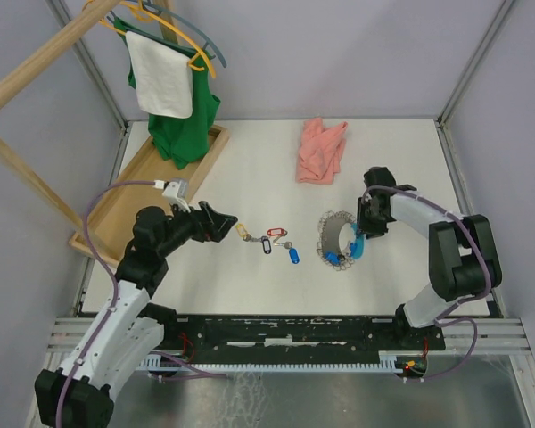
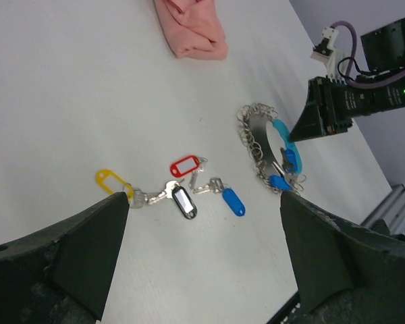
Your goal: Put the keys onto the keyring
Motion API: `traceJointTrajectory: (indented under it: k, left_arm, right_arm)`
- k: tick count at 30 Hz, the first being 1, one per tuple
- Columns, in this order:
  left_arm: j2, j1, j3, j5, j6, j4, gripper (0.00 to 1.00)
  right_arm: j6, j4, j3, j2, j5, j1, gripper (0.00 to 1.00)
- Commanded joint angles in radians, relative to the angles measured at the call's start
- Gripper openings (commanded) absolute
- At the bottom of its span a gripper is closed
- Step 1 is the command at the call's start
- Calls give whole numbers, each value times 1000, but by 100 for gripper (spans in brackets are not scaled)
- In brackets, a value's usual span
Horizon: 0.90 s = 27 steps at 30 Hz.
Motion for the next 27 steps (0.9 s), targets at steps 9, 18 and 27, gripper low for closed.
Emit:
traceJointTrajectory:
  k: [9,18,27]
  left_arm:
    - [148,-338,-6,-184,-225,150,98]
    - [244,-484,-35,-309,-290,217,97]
    - [373,-583,-39,-391,-367,312,93]
  right_arm:
    - [3,-62,-90,-272,-107,32,52]
    - [-8,-41,-152,-278,-189,48,51]
    - [7,35,-184,-188,-243,73,43]
